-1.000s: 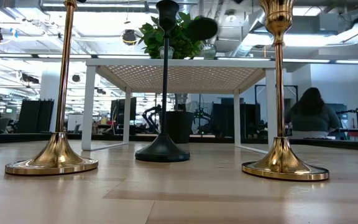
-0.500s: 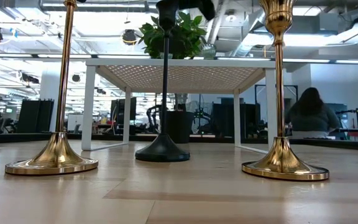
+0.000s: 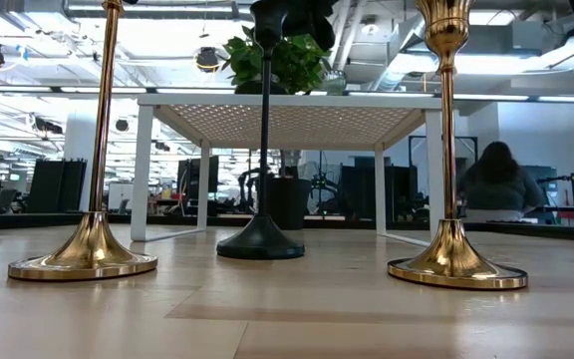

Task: Pick & Place candle stick holders
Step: Put the top black candle holder on the shelf

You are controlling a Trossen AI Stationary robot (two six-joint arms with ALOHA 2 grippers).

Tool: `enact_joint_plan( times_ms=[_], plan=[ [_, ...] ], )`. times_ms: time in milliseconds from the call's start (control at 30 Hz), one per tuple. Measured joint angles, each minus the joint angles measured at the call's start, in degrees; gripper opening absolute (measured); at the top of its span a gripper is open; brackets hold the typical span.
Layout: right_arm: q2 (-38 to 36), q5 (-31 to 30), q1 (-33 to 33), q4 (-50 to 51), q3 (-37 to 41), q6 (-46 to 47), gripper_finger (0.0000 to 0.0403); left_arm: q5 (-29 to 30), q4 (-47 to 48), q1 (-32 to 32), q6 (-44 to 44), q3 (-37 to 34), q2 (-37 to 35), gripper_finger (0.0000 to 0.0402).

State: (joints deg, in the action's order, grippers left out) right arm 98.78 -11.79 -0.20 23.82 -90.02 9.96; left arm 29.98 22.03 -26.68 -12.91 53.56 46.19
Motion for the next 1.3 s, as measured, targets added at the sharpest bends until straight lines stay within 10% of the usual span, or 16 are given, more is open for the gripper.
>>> enact_joint_plan(
  times_ms=[1300],
  plan=[
    [4.89, 4.18, -1.39, -3.61, -0.18, -0.04, 0.0000, 0.00, 0.07, 0.00, 0.00, -0.02, 0.07, 0.0003]
  ],
)
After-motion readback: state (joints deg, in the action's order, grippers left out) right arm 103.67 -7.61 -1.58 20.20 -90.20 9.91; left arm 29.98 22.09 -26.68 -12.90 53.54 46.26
